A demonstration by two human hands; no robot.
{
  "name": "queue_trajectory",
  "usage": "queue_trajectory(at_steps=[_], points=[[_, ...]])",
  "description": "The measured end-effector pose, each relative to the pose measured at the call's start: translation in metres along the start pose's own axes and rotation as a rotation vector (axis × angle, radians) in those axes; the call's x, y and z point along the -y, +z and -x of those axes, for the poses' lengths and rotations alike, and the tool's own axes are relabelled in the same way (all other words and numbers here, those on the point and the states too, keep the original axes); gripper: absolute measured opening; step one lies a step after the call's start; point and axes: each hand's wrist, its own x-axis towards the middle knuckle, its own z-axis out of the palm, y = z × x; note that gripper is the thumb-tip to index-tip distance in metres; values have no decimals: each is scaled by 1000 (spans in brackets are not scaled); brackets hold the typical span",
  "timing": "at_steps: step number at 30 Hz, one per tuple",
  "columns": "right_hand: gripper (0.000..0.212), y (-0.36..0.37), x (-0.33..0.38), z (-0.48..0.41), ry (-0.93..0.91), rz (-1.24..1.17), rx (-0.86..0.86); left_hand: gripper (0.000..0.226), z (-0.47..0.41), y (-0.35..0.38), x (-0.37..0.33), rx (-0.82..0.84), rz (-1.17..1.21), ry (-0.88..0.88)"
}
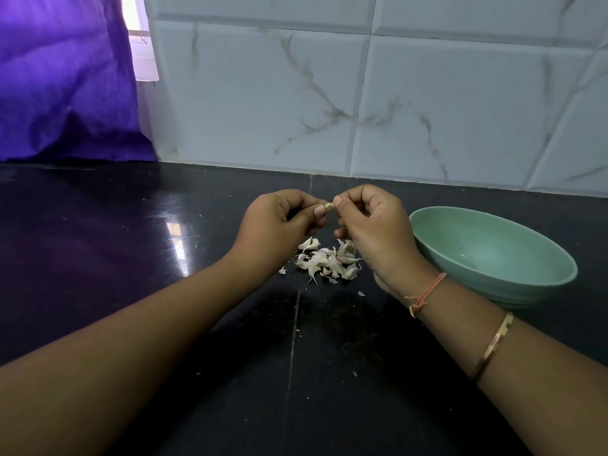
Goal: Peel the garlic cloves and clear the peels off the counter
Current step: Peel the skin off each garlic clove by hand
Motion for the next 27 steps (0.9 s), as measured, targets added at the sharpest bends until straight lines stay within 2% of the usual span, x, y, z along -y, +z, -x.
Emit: queue_trajectory(at_steps=[6, 11, 16, 19, 21, 27], points=[[13, 2, -2, 1, 96, -25, 64, 25, -2, 0, -4, 19, 276, -111], [13, 2, -5, 2, 118, 21, 112, 15, -1, 1, 0, 26, 437, -207], [13, -1, -6, 1, 132, -37, 107, 11, -3, 2, 2, 14, 417, -240], [19, -2, -7, -1, 77, -78, 54, 11, -4, 1, 1, -31, 379, -229], [16, -1, -5, -1, 45, -123, 39, 11, -4, 1, 1, -36, 366, -225], [18, 2, 3, 3, 136, -249, 118, 16, -3, 0, 1, -55, 342, -190]])
